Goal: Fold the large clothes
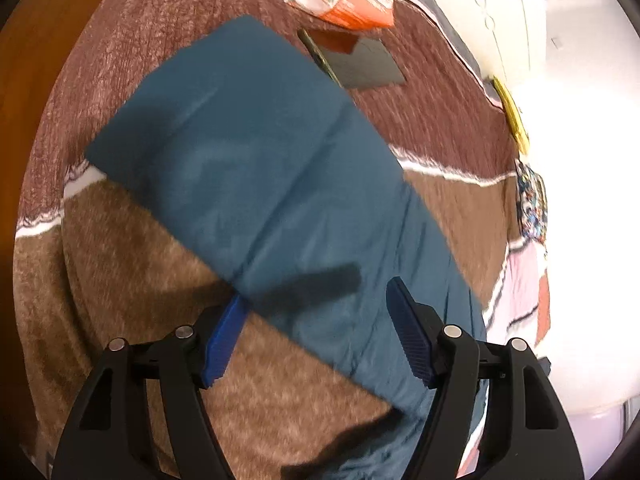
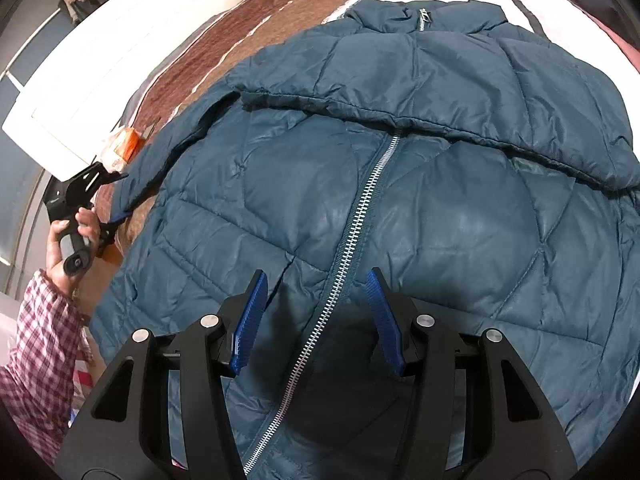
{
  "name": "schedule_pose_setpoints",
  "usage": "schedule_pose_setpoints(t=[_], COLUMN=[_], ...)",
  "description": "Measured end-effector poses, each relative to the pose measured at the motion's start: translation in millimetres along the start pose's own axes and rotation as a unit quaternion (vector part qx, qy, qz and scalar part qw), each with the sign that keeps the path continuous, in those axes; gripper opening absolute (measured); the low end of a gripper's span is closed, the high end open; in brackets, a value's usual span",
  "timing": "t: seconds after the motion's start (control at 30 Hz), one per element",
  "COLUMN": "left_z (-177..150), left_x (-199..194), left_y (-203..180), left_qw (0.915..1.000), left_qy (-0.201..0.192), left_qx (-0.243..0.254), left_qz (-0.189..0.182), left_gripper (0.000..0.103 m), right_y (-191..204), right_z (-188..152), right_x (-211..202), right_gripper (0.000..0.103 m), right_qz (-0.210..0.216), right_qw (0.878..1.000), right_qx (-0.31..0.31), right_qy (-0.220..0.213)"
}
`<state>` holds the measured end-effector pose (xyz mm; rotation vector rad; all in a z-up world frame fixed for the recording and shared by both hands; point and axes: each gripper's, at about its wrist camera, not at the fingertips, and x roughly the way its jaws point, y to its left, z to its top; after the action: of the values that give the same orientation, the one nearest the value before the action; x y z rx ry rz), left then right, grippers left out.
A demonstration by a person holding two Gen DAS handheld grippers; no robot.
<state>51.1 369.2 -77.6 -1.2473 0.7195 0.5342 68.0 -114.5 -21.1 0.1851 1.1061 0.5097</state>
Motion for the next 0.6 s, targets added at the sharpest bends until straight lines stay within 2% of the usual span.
schedule_pose_setpoints(t=[0.03,0.07,0.1,0.13,0.17,0.27,0.37,0.47,0.53,0.6], left_z=[2.0,3.8,5.4,7.1,7.9,4.9,-3.6,-25.2,-48.7,-85.0], left_x=[2.3,5.9,8.2,9.7,5.7,-17.6,-47.9,-79.6,-96.1,-112.3], left_y=[0.3,0.4,0.9,-0.9,-2.5,-23.6,-67.6,-124.0,-159.2,-197.2], left_qw=[1.0,0.9997,0.9992,0.9992,0.9993,0.9956,0.9825,0.9567,0.9349,0.9044], left_qy=[-0.001,-0.001,-0.001,-0.001,-0.007,-0.046,-0.098,-0.148,-0.169,-0.187], left_qx=[0.0,-0.002,-0.004,-0.005,0.001,0.068,0.154,0.25,0.312,0.383], left_qz=[0.009,0.026,0.039,0.041,0.037,0.045,0.039,0.017,-0.002,-0.025], left_gripper=[0.049,0.034,0.024,0.02,0.011,0.005,0.004,0.004,0.004,0.004], right_y=[0.2,-0.9,-2.4,-3.8,-5.7,-12.1,-21.8,-33.1,-41.9,-50.7], right_z=[0.7,0.5,0.1,0.4,0.5,0.7,0.6,0.0,-1.3,-2.8], right_x=[-0.4,-1.2,-2.4,-3.3,-4.9,-10.8,-18.1,-28.6,-36.7,-43.7], right_gripper=[0.052,0.052,0.052,0.052,0.052,0.052,0.052,0.052,0.052,0.052], right_qz=[0.0,0.0,0.0,0.001,0.002,0.002,0.004,0.006,0.006,0.003], right_qw=[1.0,1.0,1.0,1.0,1.0,1.0,0.999,0.998,0.998,0.997], right_qx=[0.001,0.003,0.005,0.008,0.01,0.017,0.027,0.039,0.049,0.058], right_qy=[-0.001,-0.002,-0.004,-0.005,-0.007,-0.013,-0.023,-0.039,-0.05,-0.058])
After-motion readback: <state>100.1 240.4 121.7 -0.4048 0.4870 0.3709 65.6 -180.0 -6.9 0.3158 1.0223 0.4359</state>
